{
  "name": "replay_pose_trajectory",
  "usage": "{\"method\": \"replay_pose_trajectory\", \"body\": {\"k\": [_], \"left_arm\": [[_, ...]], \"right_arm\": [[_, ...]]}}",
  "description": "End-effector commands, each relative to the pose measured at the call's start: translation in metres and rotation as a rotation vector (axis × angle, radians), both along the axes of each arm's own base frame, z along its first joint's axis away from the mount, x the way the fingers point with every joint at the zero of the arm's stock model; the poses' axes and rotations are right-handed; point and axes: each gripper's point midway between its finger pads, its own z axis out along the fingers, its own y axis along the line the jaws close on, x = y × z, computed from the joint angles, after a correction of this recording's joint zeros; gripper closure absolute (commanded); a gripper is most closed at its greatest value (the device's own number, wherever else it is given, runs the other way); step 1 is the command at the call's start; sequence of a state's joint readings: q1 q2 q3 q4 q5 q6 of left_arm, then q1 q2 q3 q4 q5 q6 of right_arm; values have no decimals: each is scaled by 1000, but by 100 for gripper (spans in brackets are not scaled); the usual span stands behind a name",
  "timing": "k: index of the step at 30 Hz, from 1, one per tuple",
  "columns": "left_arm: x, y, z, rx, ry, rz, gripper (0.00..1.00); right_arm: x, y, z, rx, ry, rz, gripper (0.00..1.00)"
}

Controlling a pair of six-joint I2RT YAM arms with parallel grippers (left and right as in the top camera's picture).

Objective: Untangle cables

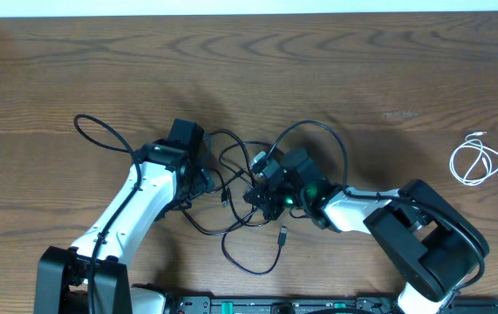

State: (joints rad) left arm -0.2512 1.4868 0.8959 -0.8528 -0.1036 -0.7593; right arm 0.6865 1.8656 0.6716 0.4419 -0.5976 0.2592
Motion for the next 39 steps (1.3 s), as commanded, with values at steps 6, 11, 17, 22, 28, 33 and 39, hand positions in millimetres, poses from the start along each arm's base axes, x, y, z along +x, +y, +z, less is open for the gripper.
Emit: {"method": "replay_pose_trajectory", "body": {"k": [6,11,17,22,28,33,39], "left_arm": [[0,3,-1,12,7,10,2],[0,3,-1,12,7,10,2],[0,3,-1,12,7,10,2],[0,3,-1,12,7,10,2],[0,3,-1,12,7,10,2],[0,3,-1,12,7,10,2],[0,3,-1,12,7,10,2]], "right_arm": [[-16,-15,75,413,72,307,99],[-8,-33,116,552,62,381,99],[-7,-36,174,652,-67,420,99],[-4,-39,207,689,-103,403,99],[-5,-47,228,699,-154,394,98],[-4,-60,255,716,-199,364,99],[-5,-86,291,724,-272,313,99]]}}
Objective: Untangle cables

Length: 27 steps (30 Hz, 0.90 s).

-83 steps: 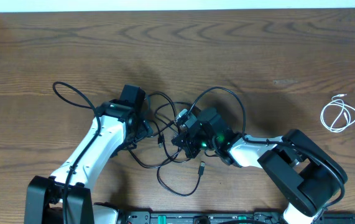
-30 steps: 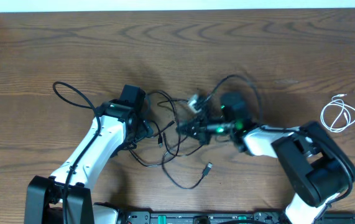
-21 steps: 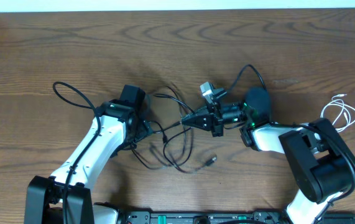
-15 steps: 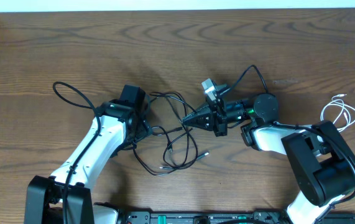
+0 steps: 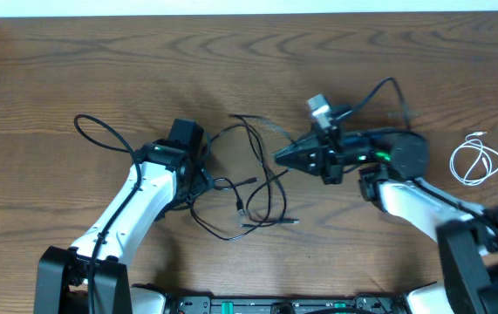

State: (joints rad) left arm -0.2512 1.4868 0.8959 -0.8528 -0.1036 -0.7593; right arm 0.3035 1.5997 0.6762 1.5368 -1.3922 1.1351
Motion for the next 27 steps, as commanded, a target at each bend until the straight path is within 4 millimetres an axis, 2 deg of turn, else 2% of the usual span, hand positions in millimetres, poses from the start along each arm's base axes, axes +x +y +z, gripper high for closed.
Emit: {"method": "replay_pose_trajectory", "body": {"k": [1,5,10,14,19,27], "left_arm": [[0,3,-1,12,7,10,2],[0,3,-1,12,7,10,2],[0,3,-1,12,7,10,2],[0,3,-1,12,7,10,2],[0,3,-1,12,7,10,2],[0,3,-1,12,7,10,2]], "right_arm": [[0,-15,31,36,-70,-50,98],[-6,-30,49,54,-219,-94,99],[-23,-34,65,74,-403,-97,99],[-9,-40,82,135,-386,-192,99],[5,-46,116,237,-415,-295,99],[0,-50,174,318,-594,-313,99]]}}
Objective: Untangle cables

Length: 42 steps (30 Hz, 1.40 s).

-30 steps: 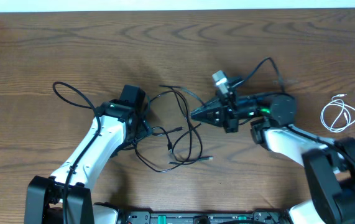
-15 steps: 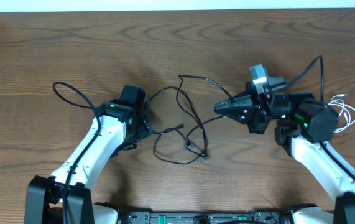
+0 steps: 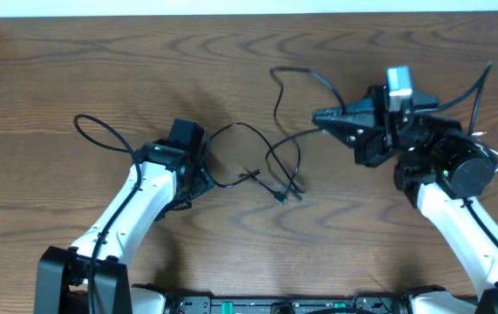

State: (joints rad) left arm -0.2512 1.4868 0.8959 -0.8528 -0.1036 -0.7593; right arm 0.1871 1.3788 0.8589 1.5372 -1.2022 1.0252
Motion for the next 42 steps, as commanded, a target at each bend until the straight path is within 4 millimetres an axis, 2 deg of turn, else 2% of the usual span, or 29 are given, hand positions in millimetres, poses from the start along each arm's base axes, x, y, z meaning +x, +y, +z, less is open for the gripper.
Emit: {"method": "replay_pose_trajectory", "body": {"k": [1,4,6,8,14,19,27,32,36,40,42], "left_arm": [[0,3,-1,12,7,10,2],[0,3,-1,12,7,10,2],[0,3,-1,12,7,10,2],[0,3,-1,12,7,10,2],[0,3,-1,12,7,10,2],[0,3,-1,12,7,10,2],[0,3,-1,12,7,10,2],[0,3,-1,12,7,10,2],[0,3,-1,12,7,10,2],[0,3,-1,12,7,10,2],[0,3,-1,12,7,10,2]], "right_arm": [[-7,-7,41,76,-156,-44,99],[-8,-7,54,78,-177,-44,99],[-6,-4,51,42,-173,-35,99],[0,0,41,-10,-158,-30,99],[39,8,0,-123,7,-70,99],[67,5,-32,-177,200,-127,99],[98,-12,-96,-294,455,-268,99],[116,-31,-141,-391,603,-437,99],[124,-47,-172,-492,646,-567,99],[129,-72,-206,-607,743,-736,99],[132,-92,-224,-677,799,-858,99]]}}
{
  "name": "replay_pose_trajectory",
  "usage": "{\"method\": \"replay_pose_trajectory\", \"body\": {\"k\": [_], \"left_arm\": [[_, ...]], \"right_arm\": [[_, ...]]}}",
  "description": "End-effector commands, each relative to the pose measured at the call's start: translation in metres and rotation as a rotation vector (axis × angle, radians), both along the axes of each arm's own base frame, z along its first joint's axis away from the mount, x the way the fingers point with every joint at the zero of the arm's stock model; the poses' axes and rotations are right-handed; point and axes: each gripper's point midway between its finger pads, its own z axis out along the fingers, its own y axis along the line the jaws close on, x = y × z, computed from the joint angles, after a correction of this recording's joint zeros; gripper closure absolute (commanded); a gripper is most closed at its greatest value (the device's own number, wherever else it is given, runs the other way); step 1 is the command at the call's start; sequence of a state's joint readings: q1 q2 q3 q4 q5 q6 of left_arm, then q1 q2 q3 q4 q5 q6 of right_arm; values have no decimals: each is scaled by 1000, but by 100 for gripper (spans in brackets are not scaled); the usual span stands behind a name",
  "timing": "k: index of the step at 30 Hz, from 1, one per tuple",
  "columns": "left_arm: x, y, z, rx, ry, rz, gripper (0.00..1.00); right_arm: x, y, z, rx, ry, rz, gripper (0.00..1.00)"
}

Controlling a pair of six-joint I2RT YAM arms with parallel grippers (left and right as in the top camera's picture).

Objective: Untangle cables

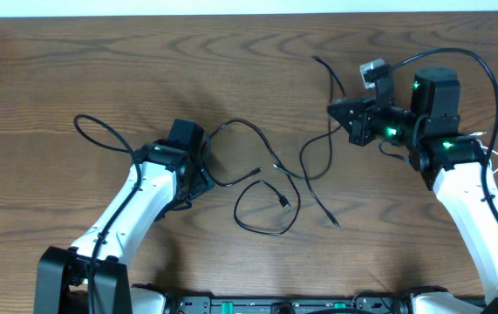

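Two black cables lie apart on the wooden table [74, 61]. The first black cable [240, 129] runs from a loop at the far left, under my left gripper [200, 180], to a loop and plug at the lower centre. The left gripper looks shut on it, low at the table. My right gripper [334, 112] is raised at the right and shut on the second black cable [306, 162]. That cable hangs down to a free end near the table's front. Its other end curls up behind the gripper.
A coiled white cable [491, 157] lies at the right edge, mostly hidden behind the right arm. The arms' bases stand along the front edge.
My right gripper has moved a little to the right with its cable. The two cables, crossing at the centre before, now lie apart. The first cable's free end has dropped into a loop.
Both grippers were down at a tangled knot of black cables at the centre. Then the right gripper was raised to the right with one cable, the left staying put. The tangle had thinned by the last earlier moment, and now the cables are separate.
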State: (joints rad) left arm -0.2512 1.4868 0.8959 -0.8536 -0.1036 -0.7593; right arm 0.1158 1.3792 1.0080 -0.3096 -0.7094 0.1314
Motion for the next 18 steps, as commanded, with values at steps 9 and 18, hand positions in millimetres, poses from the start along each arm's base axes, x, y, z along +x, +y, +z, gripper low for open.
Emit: {"method": "replay_pose_trajectory", "body": {"k": [9,18], "left_arm": [[1,3,-1,12,6,10,2],[1,3,-1,12,6,10,2]], "right_arm": [[20,-92,-45,-448,51,-403,99],[24,-95,-47,-457,45,-417,69]]}}
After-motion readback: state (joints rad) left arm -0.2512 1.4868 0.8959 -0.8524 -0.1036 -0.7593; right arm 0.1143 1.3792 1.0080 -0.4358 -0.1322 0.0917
